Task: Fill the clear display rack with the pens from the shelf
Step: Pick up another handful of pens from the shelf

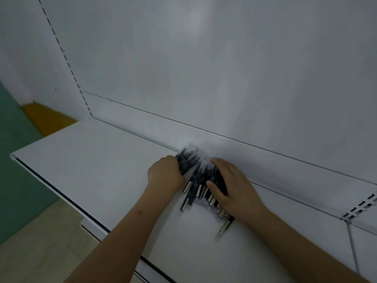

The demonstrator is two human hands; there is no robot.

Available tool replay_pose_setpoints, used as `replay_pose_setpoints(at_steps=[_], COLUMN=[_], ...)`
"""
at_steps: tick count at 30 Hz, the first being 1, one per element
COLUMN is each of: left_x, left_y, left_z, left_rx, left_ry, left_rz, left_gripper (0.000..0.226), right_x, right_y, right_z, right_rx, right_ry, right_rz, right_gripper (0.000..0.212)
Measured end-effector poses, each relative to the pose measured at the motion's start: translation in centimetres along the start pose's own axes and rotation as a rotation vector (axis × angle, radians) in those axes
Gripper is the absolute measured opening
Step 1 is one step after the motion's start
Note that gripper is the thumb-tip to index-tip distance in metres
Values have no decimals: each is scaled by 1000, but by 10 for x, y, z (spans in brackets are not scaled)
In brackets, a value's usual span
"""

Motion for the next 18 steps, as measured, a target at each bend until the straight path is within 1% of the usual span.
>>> replay_pose_setpoints(at_steps=[2, 4, 5, 8, 10, 13, 16, 18], left_x=[-2, -6, -9, -19, -20, -10, 2, 4], left_y=[5, 5, 2, -13, -21, -32, -43, -46], left_z=[-11, -23, -25, -29, -33, -43, -48, -46], left_rx=[0, -4, 1, 62, 93, 76, 26, 34], left_ry=[-153, -435, -606, -1027, -1192, -1266, -1211, -1175], left_rz=[-18, -52, -52, 34, 92, 132, 78, 51], left_gripper=[24, 24, 21, 11, 11, 9, 11, 14], right_x=[-1, -3, -4, -8, -10, -19, -29, -34], right_y=[0, -1, -1, -3, -2, -2, 0, 0], right_z=[0, 1, 1, 0, -3, -8, -15, -21], right_rx=[9, 24, 31, 34, 28, 4, -20, -29], right_ry=[11, 24, 34, 74, 96, 115, 144, 143], right_rz=[0, 7, 11, 38, 54, 99, 139, 149], right_gripper=[66, 63, 63, 62, 60, 60, 60, 57])
Point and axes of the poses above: each hand's wrist, its own y-axis towards the middle knuckle, its own x-axis out of the palm, z = x × y, the point moved 3 cm from there along y, towards the middle knuckle, and after that the axes turned 2 degrees about -y, right-handed, at the moved point
